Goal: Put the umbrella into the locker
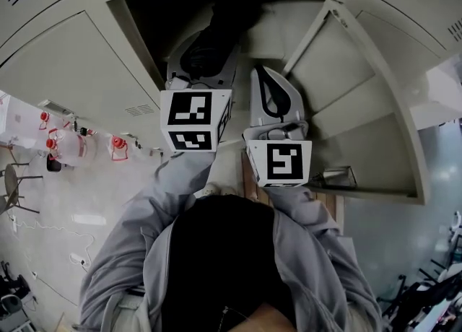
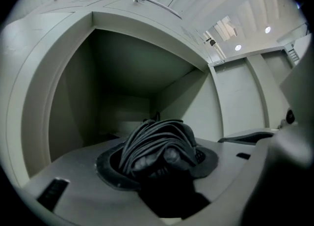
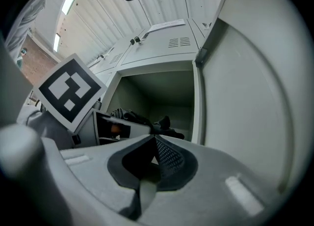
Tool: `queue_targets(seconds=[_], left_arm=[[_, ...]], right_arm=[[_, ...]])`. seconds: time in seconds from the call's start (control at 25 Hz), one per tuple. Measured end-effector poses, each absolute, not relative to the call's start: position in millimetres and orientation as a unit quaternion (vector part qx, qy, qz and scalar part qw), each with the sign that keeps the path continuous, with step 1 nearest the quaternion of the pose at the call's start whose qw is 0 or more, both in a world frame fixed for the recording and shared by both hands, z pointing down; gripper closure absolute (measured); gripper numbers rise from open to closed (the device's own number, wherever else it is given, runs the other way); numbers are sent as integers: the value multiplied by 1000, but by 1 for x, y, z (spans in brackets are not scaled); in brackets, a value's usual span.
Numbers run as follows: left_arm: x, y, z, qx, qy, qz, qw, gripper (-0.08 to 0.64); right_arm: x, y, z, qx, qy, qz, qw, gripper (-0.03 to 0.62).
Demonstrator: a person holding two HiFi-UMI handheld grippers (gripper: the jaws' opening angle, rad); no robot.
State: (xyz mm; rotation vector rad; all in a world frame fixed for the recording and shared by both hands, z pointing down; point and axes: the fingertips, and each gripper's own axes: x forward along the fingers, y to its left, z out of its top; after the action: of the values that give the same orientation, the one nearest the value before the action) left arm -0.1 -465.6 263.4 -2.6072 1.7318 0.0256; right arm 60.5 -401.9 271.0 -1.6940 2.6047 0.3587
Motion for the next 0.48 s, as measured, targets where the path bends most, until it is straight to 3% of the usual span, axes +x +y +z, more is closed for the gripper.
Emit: queue_targets(seconds=[0.48], left_arm=[[10, -473, 274, -840, 539, -46, 42, 278]], right_arm=[[64, -403, 273, -538, 835, 114, 11, 592]])
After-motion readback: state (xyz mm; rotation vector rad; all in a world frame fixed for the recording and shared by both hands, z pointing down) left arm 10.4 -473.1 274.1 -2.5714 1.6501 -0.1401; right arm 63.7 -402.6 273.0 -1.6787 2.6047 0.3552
